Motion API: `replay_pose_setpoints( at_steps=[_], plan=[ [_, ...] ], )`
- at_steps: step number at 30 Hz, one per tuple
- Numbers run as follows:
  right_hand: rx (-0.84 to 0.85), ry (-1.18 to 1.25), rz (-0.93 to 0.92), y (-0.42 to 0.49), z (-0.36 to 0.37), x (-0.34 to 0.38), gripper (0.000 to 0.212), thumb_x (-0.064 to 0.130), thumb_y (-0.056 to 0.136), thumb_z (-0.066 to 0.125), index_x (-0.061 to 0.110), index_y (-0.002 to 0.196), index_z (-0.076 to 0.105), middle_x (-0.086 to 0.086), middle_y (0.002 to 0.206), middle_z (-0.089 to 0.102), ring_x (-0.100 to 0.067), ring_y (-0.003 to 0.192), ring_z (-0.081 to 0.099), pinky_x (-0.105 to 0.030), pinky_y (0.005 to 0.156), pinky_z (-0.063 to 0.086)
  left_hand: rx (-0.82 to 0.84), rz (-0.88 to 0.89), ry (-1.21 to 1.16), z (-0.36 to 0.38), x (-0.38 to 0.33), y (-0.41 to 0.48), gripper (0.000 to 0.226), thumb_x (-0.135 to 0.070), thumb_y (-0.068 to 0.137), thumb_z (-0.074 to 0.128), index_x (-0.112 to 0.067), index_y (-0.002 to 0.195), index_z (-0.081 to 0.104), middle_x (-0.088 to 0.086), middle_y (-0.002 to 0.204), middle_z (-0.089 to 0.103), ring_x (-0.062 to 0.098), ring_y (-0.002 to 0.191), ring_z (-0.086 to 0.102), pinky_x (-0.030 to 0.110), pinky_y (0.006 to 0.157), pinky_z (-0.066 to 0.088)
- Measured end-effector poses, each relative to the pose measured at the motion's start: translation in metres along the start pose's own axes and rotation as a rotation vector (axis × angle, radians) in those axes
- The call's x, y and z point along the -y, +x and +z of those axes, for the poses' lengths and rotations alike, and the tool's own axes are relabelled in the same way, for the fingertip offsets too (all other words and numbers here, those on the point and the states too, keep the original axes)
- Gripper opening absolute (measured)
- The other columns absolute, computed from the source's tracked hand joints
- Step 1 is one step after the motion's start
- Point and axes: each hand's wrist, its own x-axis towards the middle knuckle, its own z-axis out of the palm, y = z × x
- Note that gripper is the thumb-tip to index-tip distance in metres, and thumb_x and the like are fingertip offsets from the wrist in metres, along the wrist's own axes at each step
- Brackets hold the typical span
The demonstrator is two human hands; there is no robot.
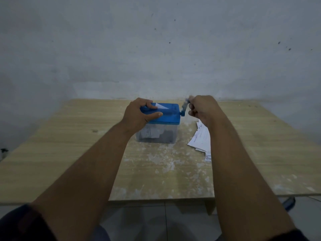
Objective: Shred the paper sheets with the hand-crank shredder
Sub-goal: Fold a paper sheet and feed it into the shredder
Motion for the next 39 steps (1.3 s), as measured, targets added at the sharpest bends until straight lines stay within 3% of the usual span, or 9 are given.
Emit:
replay_pose_setpoints(
  at_steps=[7,12,14,18,20,25,30,34,39],
  plan=[
    [0.007,-0.177,0.050,0.050,0.009,-0.015,0.025,0.020,0.103,0.061,0.005,0.084,0.063,-0.011,0.079,0.063,-0.019,0.061,0.053,-0.028,0.050,0.048,-0.006,-0.027,-0.009,-0.001,-0.002,-0.002,0.025,-0.029,0.073,0.097,-0.028,0.082,0.074,-0.004,0.122,0.068,0.002,0.113,0.065,0.005,0.085,0.049],
    [0.029,-0.248,0.209,0.042,0.014,-0.075,0.031,0.002,0.104,0.050,0.010,0.074,0.050,-0.009,0.071,0.048,-0.021,0.057,0.042,-0.036,0.056,0.041,-0.031,-0.058,-0.019,0.003,-0.001,-0.004,0.031,-0.030,0.071,0.098,-0.017,0.090,0.077,-0.004,0.123,0.068,-0.003,0.111,0.063,0.004,0.079,0.049],
    [0.018,-0.275,0.201,0.032,0.015,-0.084,0.030,0.006,0.103,0.052,0.013,0.074,0.052,-0.008,0.074,0.049,-0.021,0.057,0.045,-0.036,0.061,0.046,-0.051,-0.061,-0.008,0.004,0.001,-0.003,0.035,-0.029,0.071,0.099,-0.012,0.093,0.078,-0.005,0.122,0.067,-0.009,0.106,0.062,0.004,0.078,0.049],
    [-0.021,-0.241,0.253,0.009,0.010,-0.089,0.013,0.002,0.093,0.062,0.005,0.081,0.061,-0.009,0.073,0.045,-0.020,0.053,0.038,-0.034,0.053,0.036,-0.071,-0.059,-0.012,0.006,0.002,-0.004,0.038,-0.024,0.071,0.099,-0.005,0.096,0.077,-0.001,0.120,0.068,-0.016,0.098,0.062,0.005,0.076,0.049],
    [0.006,-0.276,0.234,-0.004,0.005,-0.080,0.017,-0.003,0.091,0.059,0.005,0.076,0.059,-0.009,0.070,0.043,-0.020,0.054,0.035,-0.035,0.055,0.033,-0.072,-0.054,0.001,0.006,0.002,-0.003,0.039,-0.027,0.071,0.099,-0.007,0.096,0.077,-0.001,0.121,0.068,-0.014,0.100,0.062,0.006,0.077,0.049],
    [-0.044,-0.096,0.023,-0.011,-0.005,-0.023,0.018,0.006,0.095,0.065,0.003,0.078,0.073,-0.014,0.077,0.063,-0.018,0.057,0.052,-0.031,0.056,0.047,-0.054,-0.049,-0.008,0.004,0.000,-0.005,0.036,-0.022,0.074,0.098,-0.004,0.095,0.076,0.001,0.121,0.067,-0.015,0.097,0.062,0.007,0.076,0.051],
    [-0.031,-0.012,-0.065,0.015,0.004,-0.001,0.025,0.013,0.104,0.061,0.002,0.083,0.069,-0.008,0.075,0.063,-0.015,0.066,0.057,-0.030,0.065,0.057,-0.039,-0.046,0.019,0.003,-0.002,-0.005,0.032,-0.022,0.075,0.097,-0.009,0.094,0.076,-0.001,0.122,0.066,-0.017,0.098,0.061,0.006,0.077,0.050],
    [-0.020,-0.054,-0.039,0.045,0.012,-0.015,0.033,0.014,0.107,0.057,0.005,0.075,0.062,-0.002,0.059,0.063,-0.016,0.059,0.051,-0.031,0.063,0.048,-0.042,-0.035,0.039,0.003,-0.001,-0.006,0.032,-0.023,0.076,0.097,-0.007,0.095,0.077,0.000,0.122,0.066,-0.019,0.100,0.059,0.005,0.078,0.049],
    [-0.058,-0.075,0.119,0.057,0.017,-0.054,0.032,0.023,0.103,0.066,0.002,0.080,0.063,-0.011,0.076,0.061,-0.020,0.061,0.054,-0.031,0.059,0.053,-0.046,-0.024,0.042,0.003,-0.001,-0.007,0.030,-0.022,0.076,0.097,-0.009,0.093,0.076,0.000,0.120,0.067,-0.018,0.099,0.060,0.006,0.077,0.049]
  ],
)
